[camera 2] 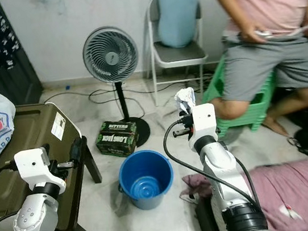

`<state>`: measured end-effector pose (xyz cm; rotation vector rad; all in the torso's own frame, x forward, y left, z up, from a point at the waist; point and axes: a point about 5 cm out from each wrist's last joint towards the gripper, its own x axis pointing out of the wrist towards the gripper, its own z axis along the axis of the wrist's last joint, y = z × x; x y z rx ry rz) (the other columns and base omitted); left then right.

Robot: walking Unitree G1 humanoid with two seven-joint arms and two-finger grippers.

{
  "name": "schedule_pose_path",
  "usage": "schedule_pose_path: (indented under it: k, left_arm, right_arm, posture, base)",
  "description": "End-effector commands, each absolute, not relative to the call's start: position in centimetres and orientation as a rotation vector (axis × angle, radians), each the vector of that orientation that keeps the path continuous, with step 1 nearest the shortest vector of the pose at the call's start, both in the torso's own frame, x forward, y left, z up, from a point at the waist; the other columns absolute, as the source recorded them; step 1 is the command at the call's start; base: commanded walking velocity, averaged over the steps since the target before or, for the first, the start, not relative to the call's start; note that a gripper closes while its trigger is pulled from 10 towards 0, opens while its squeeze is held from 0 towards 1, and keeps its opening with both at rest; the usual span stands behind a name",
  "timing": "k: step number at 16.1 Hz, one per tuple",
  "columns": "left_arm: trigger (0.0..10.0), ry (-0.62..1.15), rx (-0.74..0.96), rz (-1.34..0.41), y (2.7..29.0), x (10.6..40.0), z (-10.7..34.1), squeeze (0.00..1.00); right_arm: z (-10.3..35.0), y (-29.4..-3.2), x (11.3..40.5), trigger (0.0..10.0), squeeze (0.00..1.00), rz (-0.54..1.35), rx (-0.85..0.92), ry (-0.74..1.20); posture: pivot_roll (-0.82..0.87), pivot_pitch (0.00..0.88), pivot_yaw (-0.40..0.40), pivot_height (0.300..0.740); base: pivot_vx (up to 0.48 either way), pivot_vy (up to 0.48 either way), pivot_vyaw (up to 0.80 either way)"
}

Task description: Clean up the room

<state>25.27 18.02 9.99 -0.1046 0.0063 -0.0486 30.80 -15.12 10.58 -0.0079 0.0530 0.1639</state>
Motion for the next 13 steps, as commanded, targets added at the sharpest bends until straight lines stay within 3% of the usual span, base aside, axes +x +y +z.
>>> schedule_pose_path:
  k: [1, 8, 13]
  left_arm:
    - [10.0, -0.012, -0.102, -0.06, 17.84, 25.39, 10.4, 0.0]
    - [10.0, -0.011, -0.099, -0.049, 17.88, 25.57, 10.4, 0.0]
    - [10.0, 0.006, -0.085, -0.005, 18.22, 25.78, 10.15, 0.0]
  right_arm:
    - [10.81, -15.46, 30.82, 10.0, 0.0, 0.158, -0.01, 0.049]
    - [10.91, -15.46, 31.02, 10.0, 0.0, 0.159, -0.009, 0.046]
    - [11.05, -15.49, 31.12, 10.0, 0.0, 0.16, -0.02, 0.038]
  posture:
    - [-0.05, 0.0, -0.079, 0.74]
    - [-0.04, 0.0, -0.081, 0.74]
    - [-0.04, 0.0, -0.082, 0.74]
  base:
    - [0.454, 0.0, 0.0]
    - [0.425, 0.0, 0.0]
    - [0.049, 0.0, 0.0]
